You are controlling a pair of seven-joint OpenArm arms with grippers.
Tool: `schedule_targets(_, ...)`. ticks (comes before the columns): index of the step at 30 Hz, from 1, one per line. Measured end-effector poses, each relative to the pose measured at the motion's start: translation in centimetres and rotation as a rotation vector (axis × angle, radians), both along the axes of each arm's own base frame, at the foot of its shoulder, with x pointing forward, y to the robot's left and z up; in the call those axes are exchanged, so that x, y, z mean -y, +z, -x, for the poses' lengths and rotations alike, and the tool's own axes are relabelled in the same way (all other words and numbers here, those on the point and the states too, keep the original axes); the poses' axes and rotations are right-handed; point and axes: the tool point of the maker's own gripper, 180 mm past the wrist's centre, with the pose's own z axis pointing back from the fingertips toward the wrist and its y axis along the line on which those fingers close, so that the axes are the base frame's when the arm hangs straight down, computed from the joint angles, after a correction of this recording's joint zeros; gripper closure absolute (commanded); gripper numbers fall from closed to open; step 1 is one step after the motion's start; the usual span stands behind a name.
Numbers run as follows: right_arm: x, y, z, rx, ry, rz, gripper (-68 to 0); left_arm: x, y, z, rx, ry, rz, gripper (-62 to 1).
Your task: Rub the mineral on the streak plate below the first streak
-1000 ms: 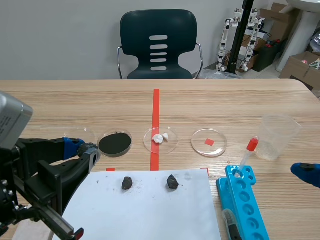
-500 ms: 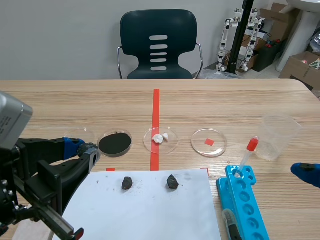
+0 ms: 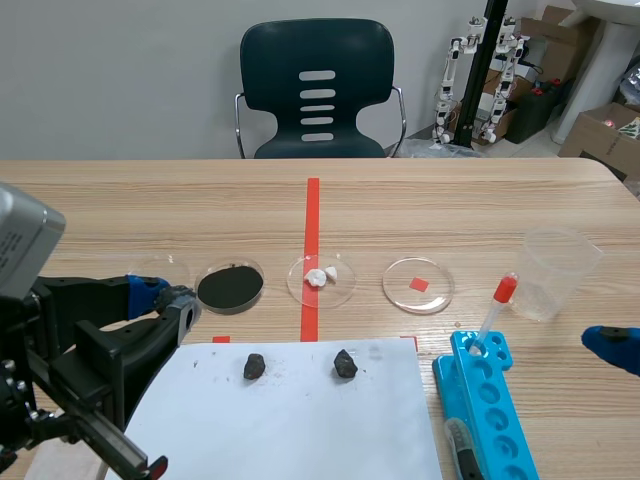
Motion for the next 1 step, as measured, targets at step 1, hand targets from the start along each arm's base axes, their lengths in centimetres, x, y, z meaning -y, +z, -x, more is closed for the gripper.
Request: schedule_targets(1,0.0,0.0,0.0,0.0,0.0,0.0,-67.9,0.01,0.05,-0.01,0.003,0.0,0.002,-8.5)
